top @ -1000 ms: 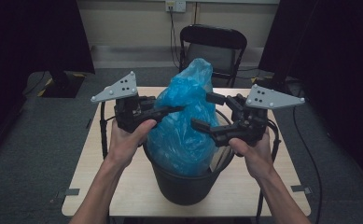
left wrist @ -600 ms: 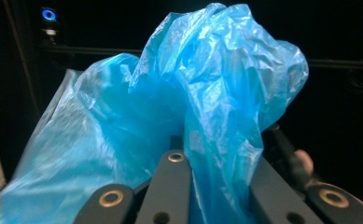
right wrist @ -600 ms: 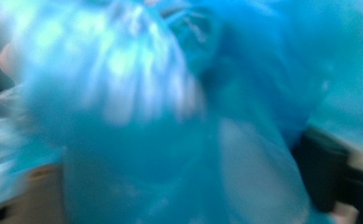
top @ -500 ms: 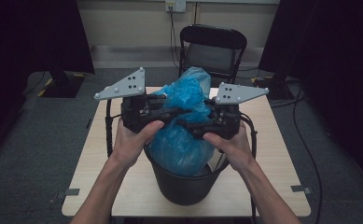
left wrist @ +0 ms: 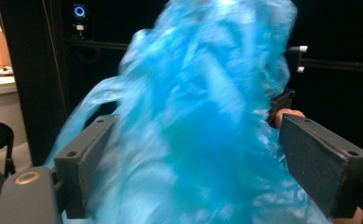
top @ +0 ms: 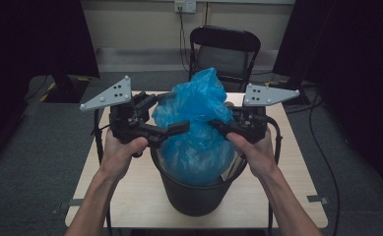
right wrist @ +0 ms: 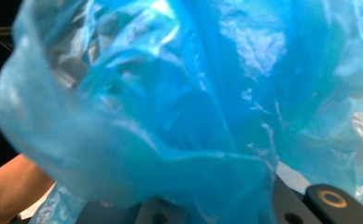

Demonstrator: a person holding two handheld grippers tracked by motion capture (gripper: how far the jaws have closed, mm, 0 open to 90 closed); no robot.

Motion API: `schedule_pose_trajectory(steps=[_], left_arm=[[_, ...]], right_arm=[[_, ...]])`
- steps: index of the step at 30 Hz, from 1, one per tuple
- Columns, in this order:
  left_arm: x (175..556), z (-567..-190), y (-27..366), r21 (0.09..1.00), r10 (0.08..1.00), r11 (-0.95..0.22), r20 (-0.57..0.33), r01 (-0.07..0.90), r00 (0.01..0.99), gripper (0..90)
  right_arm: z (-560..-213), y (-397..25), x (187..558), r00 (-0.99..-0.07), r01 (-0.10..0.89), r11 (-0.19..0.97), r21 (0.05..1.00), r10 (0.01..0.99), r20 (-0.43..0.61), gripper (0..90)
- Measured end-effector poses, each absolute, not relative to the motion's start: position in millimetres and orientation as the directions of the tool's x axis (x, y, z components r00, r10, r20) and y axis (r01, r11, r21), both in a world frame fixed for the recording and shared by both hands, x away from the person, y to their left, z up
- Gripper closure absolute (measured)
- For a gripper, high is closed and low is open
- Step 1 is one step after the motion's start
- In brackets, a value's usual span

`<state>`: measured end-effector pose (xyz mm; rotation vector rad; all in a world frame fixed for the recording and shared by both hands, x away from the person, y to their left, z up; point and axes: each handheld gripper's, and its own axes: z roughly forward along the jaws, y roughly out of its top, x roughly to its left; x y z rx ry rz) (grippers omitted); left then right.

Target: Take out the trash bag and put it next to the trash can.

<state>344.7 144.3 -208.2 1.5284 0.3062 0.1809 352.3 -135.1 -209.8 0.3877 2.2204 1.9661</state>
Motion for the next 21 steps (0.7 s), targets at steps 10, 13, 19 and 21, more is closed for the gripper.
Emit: schedule_pose_trajectory(steps=[10, 13, 19, 21], left_arm=[[350.3, -219.5, 117.2, 0.993, 0.23, -0.041, -0.103, 0.115, 0.968, 0.0], [350.4, -220.5, 106.9, 0.989, 0.239, -0.095, -0.089, 0.115, 0.967, 0.0], [352.4, -222.9, 92.3, 0.984, 0.305, -0.14, -0.063, 0.11, 0.95, 0.0], [354.8, -224.4, 90.1, 0.983, 0.315, -0.144, -0.065, 0.115, 0.947, 0.0]], right_arm=[[-200.1, -127.5, 347.9, -0.962, 0.055, 0.099, 0.994, 0.271, 0.026, 90.0], [-196.7, -123.1, 348.6, -0.961, 0.051, 0.111, 0.993, 0.277, 0.018, 90.0], [-194.4, -114.7, 347.7, -0.959, 0.052, 0.118, 0.992, 0.284, 0.017, 90.0], [-194.9, -113.3, 347.5, -0.958, 0.055, 0.121, 0.991, 0.286, 0.018, 90.0]])
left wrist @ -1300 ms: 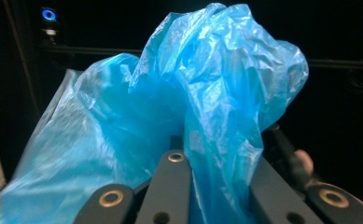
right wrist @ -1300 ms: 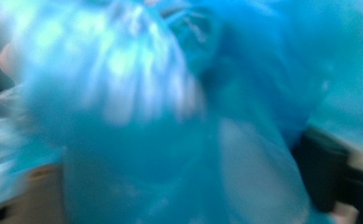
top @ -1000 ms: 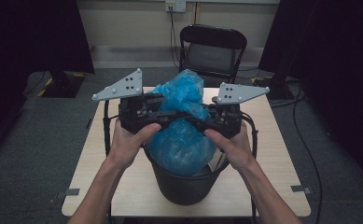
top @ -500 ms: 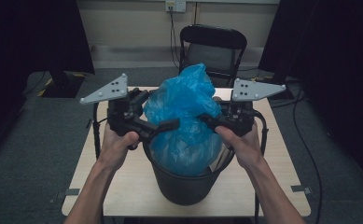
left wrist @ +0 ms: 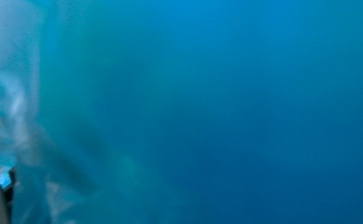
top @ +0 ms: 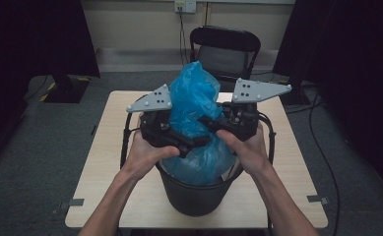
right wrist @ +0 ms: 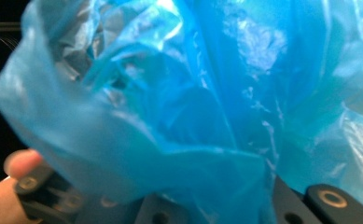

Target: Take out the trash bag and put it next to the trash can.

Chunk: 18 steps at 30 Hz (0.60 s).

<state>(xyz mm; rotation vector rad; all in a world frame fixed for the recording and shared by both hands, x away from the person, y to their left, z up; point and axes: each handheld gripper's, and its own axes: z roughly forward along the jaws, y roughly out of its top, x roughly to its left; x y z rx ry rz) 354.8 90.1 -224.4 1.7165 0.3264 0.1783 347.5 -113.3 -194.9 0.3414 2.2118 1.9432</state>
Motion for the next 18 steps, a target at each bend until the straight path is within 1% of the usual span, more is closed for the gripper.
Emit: schedule_pose_trajectory(steps=[2, 4, 6, 8, 9, 10, 12, 13, 14, 15, 16, 17, 18], left_arm=[[356.5, -225.9, 88.5, 0.983, 0.288, -0.14, -0.07, 0.114, 0.955, 1.4], [354.6, -227.3, 84.8, 0.982, 0.28, -0.173, -0.028, 0.08, 0.959, 6.3], [352.1, -228.0, 81.2, 0.975, 0.299, -0.215, 0.007, 0.061, 0.954, 11.8], [352.7, -227.9, 80.7, 0.975, 0.292, -0.211, -0.003, 0.068, 0.957, 18.9], [353.7, -227.8, 81.0, 0.976, 0.288, -0.202, -0.014, 0.075, 0.957, 18.9], [354.8, -227.7, 82.0, 0.978, 0.292, -0.192, -0.018, 0.078, 0.956, 26.5], [356.6, -228.3, 83.2, 0.981, 0.272, -0.174, -0.031, 0.08, 0.962, 40.3], [356.3, -228.4, 83.5, 0.983, 0.268, -0.167, -0.027, 0.074, 0.963, 55.8], [355.7, -228.3, 83.2, 0.984, 0.26, -0.162, -0.027, 0.072, 0.965, 55.8], [355.4, -227.7, 83.6, 0.985, 0.252, -0.16, -0.026, 0.068, 0.967, 62.8], [355.0, -227.3, 83.5, 0.985, 0.239, -0.159, -0.027, 0.067, 0.971, 75.4], [354.9, -227.2, 83.6, 0.985, 0.228, -0.161, -0.022, 0.06, 0.973, 75.4], [354.4, -227.2, 83.7, 0.985, 0.222, -0.162, -0.018, 0.056, 0.975, 78.7]], right_arm=[[-195.8, -113.7, 348.1, -0.959, 0.062, 0.116, 0.991, 0.283, 0.027, 90.0], [-196.6, -116.0, 349.3, -0.959, 0.076, 0.101, 0.992, 0.281, 0.045, 90.0], [-196.3, -118.9, 350.0, -0.958, 0.08, 0.093, 0.992, 0.283, 0.05, 90.0], [-196.2, -119.5, 350.2, -0.959, 0.083, 0.09, 0.992, 0.277, 0.055, 90.0], [-196.3, -119.7, 350.1, -0.96, 0.084, 0.088, 0.993, 0.274, 0.057, 90.0], [-196.0, -119.9, 349.9, -0.961, 0.086, 0.083, 0.993, 0.269, 0.061, 90.0], [-195.0, -121.0, 348.5, -0.963, 0.089, 0.069, 0.994, 0.262, 0.068, 90.0], [-193.9, -122.2, 346.6, -0.963, 0.085, 0.069, 0.994, 0.261, 0.064, 90.0], [-193.9, -122.2, 346.6, -0.963, 0.085, 0.069, 0.994, 0.261, 0.064, 90.0], [-193.7, -122.9, 346.1, -0.963, 0.084, 0.068, 0.994, 0.261, 0.064, 90.0], [-193.8, -123.7, 346.0, -0.964, 0.085, 0.065, 0.994, 0.26, 0.065, 89.8], [-194.0, -124.4, 346.1, -0.964, 0.088, 0.062, 0.994, 0.259, 0.069, 88.7], [-194.2, -124.9, 346.5, -0.964, 0.092, 0.06, 0.994, 0.257, 0.074, 86.5]])
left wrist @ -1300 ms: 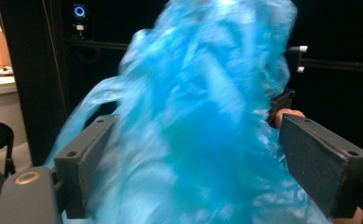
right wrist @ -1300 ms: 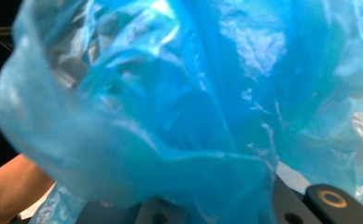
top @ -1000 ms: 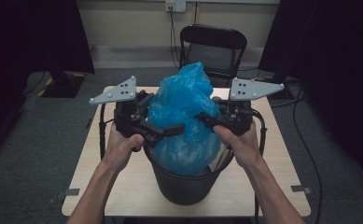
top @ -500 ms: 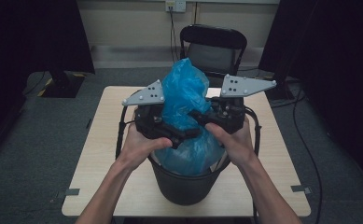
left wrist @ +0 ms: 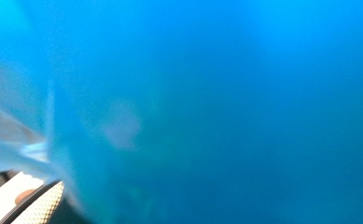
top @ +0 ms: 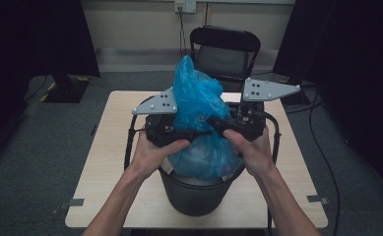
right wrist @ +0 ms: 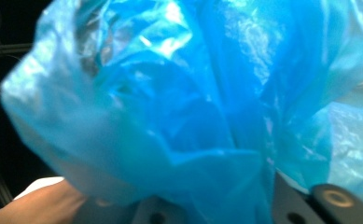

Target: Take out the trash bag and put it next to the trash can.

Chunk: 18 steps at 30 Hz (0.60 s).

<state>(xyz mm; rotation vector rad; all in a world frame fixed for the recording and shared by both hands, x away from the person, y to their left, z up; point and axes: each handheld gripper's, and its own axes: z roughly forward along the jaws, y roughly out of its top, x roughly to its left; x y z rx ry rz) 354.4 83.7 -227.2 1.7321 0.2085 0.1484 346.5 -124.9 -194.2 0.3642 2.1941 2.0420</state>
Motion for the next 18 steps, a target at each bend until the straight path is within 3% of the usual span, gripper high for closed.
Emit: schedule_pose_trajectory(steps=[1, 2, 4, 5, 6, 7, 8, 10, 18], left_arm=[[354.3, -227.1, 83.8, 0.985, 0.221, -0.162, -0.021, 0.058, 0.975, 83.0], [354.6, -227.0, 84.1, 0.985, 0.217, -0.162, -0.023, 0.06, 0.976, 83.0], [356.1, -227.1, 85.6, 0.985, 0.211, -0.156, -0.041, 0.075, 0.977, 84.4], [357.0, -226.9, 86.4, 0.985, 0.212, -0.156, -0.041, 0.075, 0.976, 84.5], [357.0, -226.9, 86.4, 0.985, 0.212, -0.156, -0.041, 0.075, 0.976, 84.5], [357.6, -226.7, 87.7, 0.985, 0.218, -0.152, -0.043, 0.078, 0.975, 84.5], [358.7, -226.4, 89.2, 0.986, 0.215, -0.148, -0.046, 0.079, 0.975, 84.5], [360.9, -225.6, 93.5, 0.988, 0.223, -0.128, -0.058, 0.088, 0.973, 84.5], [366.2, -219.9, 108.2, 0.991, 0.242, -0.097, -0.066, 0.092, 0.968, 84.2]], right_arm=[[-194.4, -125.5, 347.5, -0.96, 0.098, 0.064, 0.993, 0.269, 0.077, 72.8], [-194.4, -125.5, 347.5, -0.96, 0.098, 0.064, 0.993, 0.269, 0.077, 72.8], [-194.9, -125.3, 348.2, -0.943, 0.109, 0.068, 0.992, 0.323, 0.081, 50.5], [-195.2, -125.9, 348.1, -0.94, 0.107, 0.069, 0.992, 0.332, 0.078, 44.7], [-195.2, -125.9, 348.1, -0.94, 0.107, 0.069, 0.992, 0.332, 0.078, 44.7], [-195.1, -128.4, 347.3, -0.934, 0.111, 0.064, 0.992, 0.349, 0.082, 34.0], [-195.1, -128.4, 347.3, -0.934, 0.111, 0.064, 0.992, 0.349, 0.082, 34.0], [-193.9, -135.7, 345.4, -0.934, 0.122, 0.039, 0.992, 0.342, 0.101, 22.8], [-193.5, -157.6, 337.6, -0.926, 0.105, 0.013, 0.994, 0.366, 0.093, 18.2]])
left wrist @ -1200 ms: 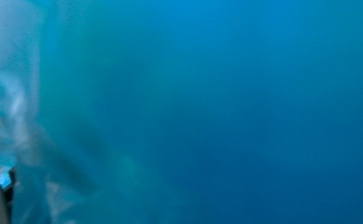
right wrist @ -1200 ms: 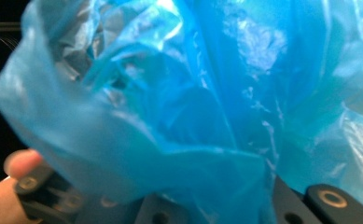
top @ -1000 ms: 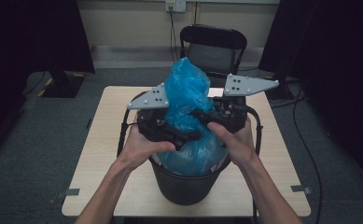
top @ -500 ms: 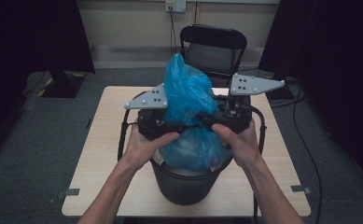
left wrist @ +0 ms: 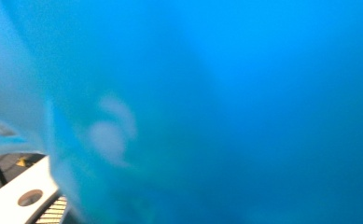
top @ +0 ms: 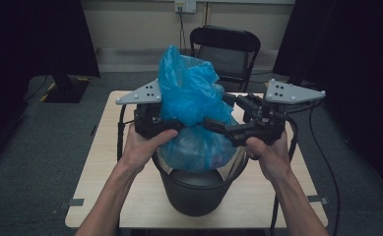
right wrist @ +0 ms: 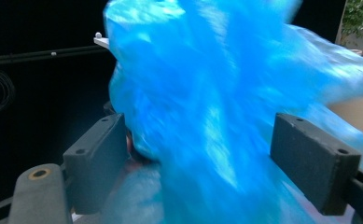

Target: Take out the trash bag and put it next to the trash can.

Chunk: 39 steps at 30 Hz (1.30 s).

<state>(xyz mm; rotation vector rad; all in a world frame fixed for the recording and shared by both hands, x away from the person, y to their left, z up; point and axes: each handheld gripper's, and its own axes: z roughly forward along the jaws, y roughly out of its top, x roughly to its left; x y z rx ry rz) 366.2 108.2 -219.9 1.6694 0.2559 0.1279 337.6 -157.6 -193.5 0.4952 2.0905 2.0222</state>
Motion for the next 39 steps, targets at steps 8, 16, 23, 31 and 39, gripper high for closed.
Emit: schedule_pose_trajectory(steps=[8, 16, 23, 31, 39], left_arm=[[374.5, -203.4, 121.8, 0.995, 0.282, -0.047, -0.067, 0.083, 0.957, 84.0], [378.8, -198.0, 131.0, 0.996, 0.285, 0.006, -0.083, 0.085, 0.955, 83.7], [384.5, -194.5, 130.6, 0.996, 0.275, 0.053, -0.089, 0.078, 0.957, 83.5], [393.6, -191.2, 150.1, 0.999, 0.375, 0.029, -0.052, 0.044, 0.926, 84.2], [414.4, -200.9, 168.9, 0.994, 0.408, 0.067, -0.11, 0.09, 0.906, 84.2]], right_arm=[[-214.7, -173.3, 339.7, -0.899, 0.12, 0.026, 0.992, 0.428, 0.097, 18.7], [-230.5, -167.8, 354.2, -0.871, 0.168, 0.073, 0.983, 0.479, 0.113, 26.2], [-222.4, -154.1, 376.2, -0.845, 0.188, 0.109, 0.976, 0.524, 0.105, 36.4], [-222.1, -154.5, 372.7, -0.851, 0.182, 0.1, 0.978, 0.514, 0.106, 34.7], [-226.4, -163.9, 365.3, -0.869, 0.161, 0.114, 0.98, 0.487, 0.087, 49.7]])
